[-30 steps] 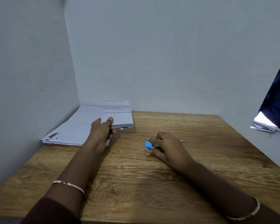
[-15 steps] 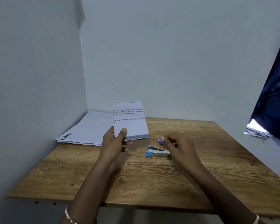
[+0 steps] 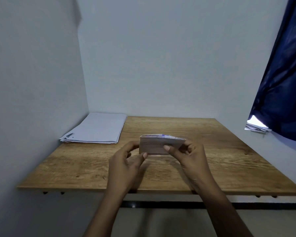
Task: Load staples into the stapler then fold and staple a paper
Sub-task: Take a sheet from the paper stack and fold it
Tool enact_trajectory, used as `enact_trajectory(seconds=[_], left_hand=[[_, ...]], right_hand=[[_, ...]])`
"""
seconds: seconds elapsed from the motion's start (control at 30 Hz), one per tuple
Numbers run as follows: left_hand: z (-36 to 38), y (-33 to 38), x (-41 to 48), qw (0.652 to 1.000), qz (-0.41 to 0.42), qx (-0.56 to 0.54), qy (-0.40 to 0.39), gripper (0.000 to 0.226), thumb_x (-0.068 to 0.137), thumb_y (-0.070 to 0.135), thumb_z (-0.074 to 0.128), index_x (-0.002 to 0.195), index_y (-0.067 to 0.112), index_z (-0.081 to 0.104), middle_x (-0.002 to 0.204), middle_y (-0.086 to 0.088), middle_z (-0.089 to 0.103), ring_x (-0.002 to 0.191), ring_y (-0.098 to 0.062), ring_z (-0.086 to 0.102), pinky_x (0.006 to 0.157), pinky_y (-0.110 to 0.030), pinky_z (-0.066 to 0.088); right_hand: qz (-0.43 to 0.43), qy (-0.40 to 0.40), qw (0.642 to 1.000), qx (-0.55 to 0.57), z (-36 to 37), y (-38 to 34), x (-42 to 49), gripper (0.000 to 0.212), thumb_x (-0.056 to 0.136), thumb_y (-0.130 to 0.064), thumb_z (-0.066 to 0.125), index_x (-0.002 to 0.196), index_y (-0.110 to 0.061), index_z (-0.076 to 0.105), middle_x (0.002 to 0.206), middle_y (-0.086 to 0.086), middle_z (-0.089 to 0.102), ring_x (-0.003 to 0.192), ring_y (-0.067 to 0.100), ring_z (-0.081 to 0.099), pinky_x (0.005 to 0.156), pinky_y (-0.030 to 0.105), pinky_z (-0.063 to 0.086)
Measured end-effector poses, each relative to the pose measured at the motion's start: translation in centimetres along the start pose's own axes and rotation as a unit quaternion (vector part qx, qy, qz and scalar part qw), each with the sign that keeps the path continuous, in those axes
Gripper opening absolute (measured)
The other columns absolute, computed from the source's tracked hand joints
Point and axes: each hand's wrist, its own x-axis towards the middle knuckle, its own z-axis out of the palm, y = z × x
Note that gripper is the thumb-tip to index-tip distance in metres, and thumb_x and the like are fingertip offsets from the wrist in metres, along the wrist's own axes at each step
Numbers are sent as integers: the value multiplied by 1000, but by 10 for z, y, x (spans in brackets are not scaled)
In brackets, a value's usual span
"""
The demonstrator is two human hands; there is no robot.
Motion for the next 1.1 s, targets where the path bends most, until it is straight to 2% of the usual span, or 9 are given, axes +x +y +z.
enact_trajectory(seconds=[0.1,0.2,0.4,0.53,0.6,0.7,0.8,0.9,1.1], left_hand=[[-1,1,-1,994,107,28,-6,34,82,11,75,104,37,74,101,28,74,102,7,67,85,-9,46],[0,-4,-1,986,143,53,-61,25,87,15,70,106,27,78,103,27,75,99,9,68,80,-13,50],[0,-18,-9,979,92,110,-143,21,94,38,65,112,34,77,95,17,79,85,7,70,71,-19,53],[-1,-19,-12,980,19,129,-150,23,93,47,61,99,32,79,76,19,76,71,4,68,59,-16,47],[0,-20,-9,983,-22,118,-138,12,95,36,65,87,33,74,57,22,66,55,3,61,50,-12,37],[3,-21,-6,983,-73,117,-121,24,93,31,67,75,16,62,42,11,46,42,-5,36,47,-24,27],[8,-19,-5,981,-98,141,-90,25,91,33,68,77,13,65,52,0,58,49,-9,44,50,-28,31],[12,-18,-5,982,-120,143,-41,32,87,33,72,63,14,63,50,3,57,46,-5,48,44,-16,30],[19,-18,-3,970,-134,201,-3,44,86,42,71,57,12,59,48,0,57,50,-16,53,47,-28,27]], right_hand=[[-71,-17,995,-72,-8,9,-3,24,81,-6,81,95,-26,83,99,-4,82,103,16,75,93,38,56],[-38,-52,993,-96,-13,19,-6,26,80,-1,79,92,-24,83,98,-3,81,102,18,75,93,44,57],[47,-154,966,-202,-30,21,-16,18,89,-32,76,105,-26,81,96,-9,81,90,8,75,78,28,58],[40,-176,945,-274,-31,16,-23,40,93,-52,58,75,-18,72,66,-4,64,60,5,56,57,28,41],[47,-163,946,-275,-29,15,-23,40,96,-46,59,77,-13,73,61,-2,60,57,7,50,56,32,38],[58,-111,949,-290,-27,17,-20,29,96,-33,67,80,-9,73,53,-6,56,52,2,45,53,26,34],[69,-92,938,-327,-21,18,-16,37,94,-31,69,72,-2,64,50,-8,45,48,5,37,49,22,27],[86,-79,929,-351,-16,18,-13,38,92,-31,72,67,-4,62,49,-7,46,47,5,39,48,21,27],[129,-64,921,-362,-13,20,-10,40,90,-31,74,60,-10,59,45,-7,45,45,7,39,50,28,30]])
